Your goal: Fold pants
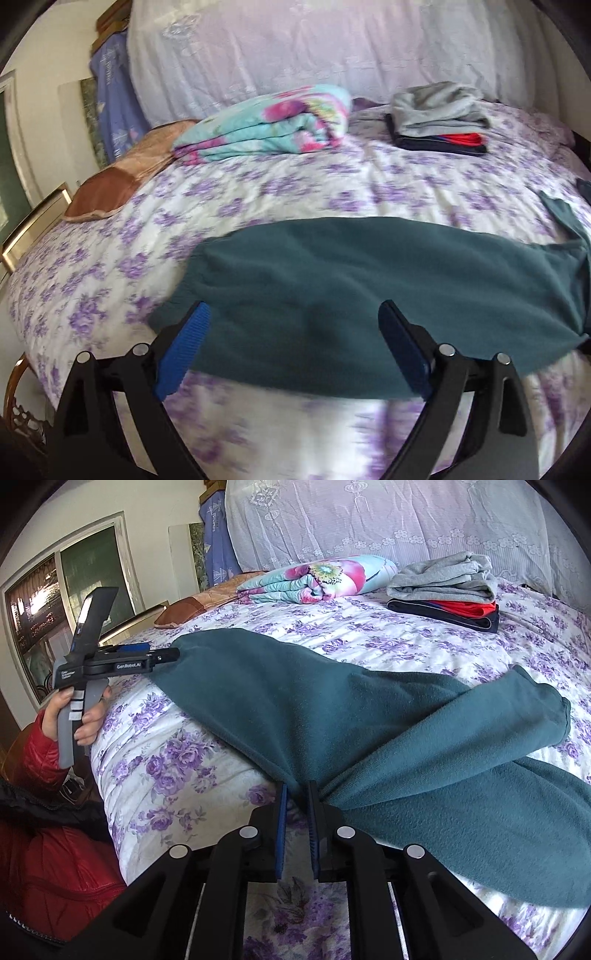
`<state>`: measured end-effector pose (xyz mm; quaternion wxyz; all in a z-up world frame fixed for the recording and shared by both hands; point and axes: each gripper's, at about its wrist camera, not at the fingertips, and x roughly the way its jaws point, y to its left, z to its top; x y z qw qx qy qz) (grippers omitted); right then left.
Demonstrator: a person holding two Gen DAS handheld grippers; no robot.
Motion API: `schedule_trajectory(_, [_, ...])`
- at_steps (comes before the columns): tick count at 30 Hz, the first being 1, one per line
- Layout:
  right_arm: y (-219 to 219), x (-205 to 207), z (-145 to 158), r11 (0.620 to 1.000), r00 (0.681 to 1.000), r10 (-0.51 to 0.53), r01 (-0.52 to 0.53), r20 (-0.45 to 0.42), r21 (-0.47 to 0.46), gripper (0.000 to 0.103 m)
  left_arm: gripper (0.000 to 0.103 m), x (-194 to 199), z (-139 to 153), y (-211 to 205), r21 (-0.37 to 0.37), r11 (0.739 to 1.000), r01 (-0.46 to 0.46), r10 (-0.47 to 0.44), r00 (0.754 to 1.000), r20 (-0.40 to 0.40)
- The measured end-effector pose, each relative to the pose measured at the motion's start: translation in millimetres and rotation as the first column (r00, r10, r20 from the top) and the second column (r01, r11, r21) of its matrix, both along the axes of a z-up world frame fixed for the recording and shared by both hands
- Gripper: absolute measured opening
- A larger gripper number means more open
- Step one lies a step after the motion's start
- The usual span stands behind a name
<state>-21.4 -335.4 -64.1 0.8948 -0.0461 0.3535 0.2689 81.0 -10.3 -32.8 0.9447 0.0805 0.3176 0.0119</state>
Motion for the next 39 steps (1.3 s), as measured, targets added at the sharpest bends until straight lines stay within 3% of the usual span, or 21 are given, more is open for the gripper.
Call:
schedule_trajectory(9, [0, -3, 3, 1.000, 1.000, 0.000, 0.000, 0.023, 0.006, 0.032, 0.092, 1, -19, -46, 0.038, 0.997, 0.066, -0.064, 0.996, -0.057])
schedule_trajectory(23, [1, -4, 3, 1.000, 1.000, 0.001, -0.001, 0.025, 0.005, 0.037, 0.094, 0, -28, -57, 0.076, 0.995, 0.057, -0.053, 0.997, -0.055])
schedule_trajectory(27, [2, -5, 4, 1.000, 0.999, 0.001, -0.001, 0.036, 0.003, 0.045, 0.094, -1, -27, -58, 0.080, 0.995, 0.062, -0.058, 0.997, -0.052])
schedule_trajectory(35, [4, -6, 5, 1.000, 0.999, 0.002, -0.003, 0.044, 0.011, 0.049, 0.094, -6, -22, -75, 0.077, 0.991, 0.106, -0.102, 0.993, -0.054])
schedule_trajectory(39, [-2, -14, 12, 0.999, 0.998, -0.004, 0.002, 0.061, 0.032, 0.065, 0.094, -8, -19, -89, 0.052, 0.987, 0.154, -0.151, 0.987, -0.063])
